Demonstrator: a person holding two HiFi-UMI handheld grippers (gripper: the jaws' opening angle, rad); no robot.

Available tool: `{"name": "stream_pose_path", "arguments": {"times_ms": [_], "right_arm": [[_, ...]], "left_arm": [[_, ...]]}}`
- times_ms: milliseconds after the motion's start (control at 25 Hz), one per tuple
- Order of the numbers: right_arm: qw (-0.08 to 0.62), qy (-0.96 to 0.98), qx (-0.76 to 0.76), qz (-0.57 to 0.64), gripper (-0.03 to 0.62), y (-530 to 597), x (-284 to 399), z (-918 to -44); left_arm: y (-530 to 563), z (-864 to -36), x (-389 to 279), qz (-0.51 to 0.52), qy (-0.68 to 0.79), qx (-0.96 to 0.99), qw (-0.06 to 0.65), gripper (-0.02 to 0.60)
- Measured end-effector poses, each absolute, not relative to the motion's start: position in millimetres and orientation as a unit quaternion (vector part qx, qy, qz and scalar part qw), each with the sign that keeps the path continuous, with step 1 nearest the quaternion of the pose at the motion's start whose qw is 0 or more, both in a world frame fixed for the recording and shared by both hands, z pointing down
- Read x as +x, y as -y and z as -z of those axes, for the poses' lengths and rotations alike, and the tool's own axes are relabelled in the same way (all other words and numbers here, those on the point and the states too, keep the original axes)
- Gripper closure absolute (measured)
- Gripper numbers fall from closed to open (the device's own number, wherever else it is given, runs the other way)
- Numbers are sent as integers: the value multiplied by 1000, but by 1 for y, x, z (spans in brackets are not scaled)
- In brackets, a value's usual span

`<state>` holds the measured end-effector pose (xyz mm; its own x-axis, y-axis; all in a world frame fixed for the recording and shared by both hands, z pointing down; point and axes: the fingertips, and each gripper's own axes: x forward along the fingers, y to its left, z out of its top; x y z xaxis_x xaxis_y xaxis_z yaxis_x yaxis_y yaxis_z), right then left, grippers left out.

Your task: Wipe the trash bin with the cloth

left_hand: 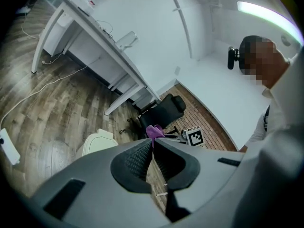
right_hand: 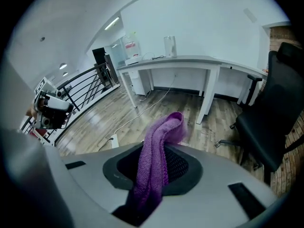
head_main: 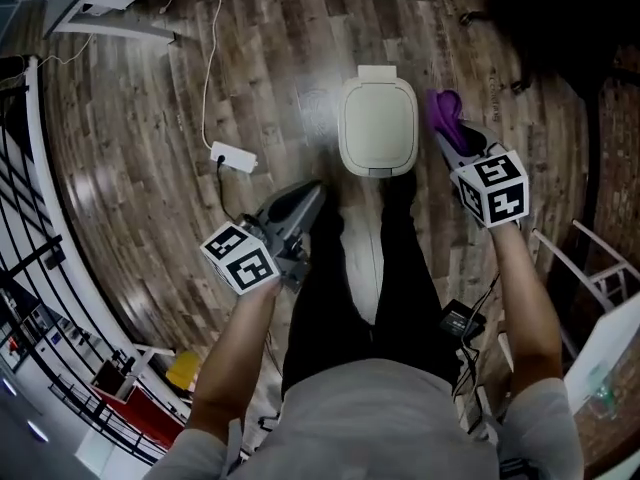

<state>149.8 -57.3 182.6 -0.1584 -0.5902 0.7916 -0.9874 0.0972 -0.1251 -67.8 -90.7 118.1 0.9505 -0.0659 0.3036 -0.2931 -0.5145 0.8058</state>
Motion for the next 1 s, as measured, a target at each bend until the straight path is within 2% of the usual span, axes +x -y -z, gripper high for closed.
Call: {"name": "stream_pose_path", "arguments": {"times_ms": [400,1000], "right_arm": [[307,671,584,-337,500,105,166,-289],[250,699,557,-371,499,192,82,-384]], "left_arm": [[105,-233,-40,-141,115,861,475,566],[137,-314,-30,-174,108,867,454,566]]}}
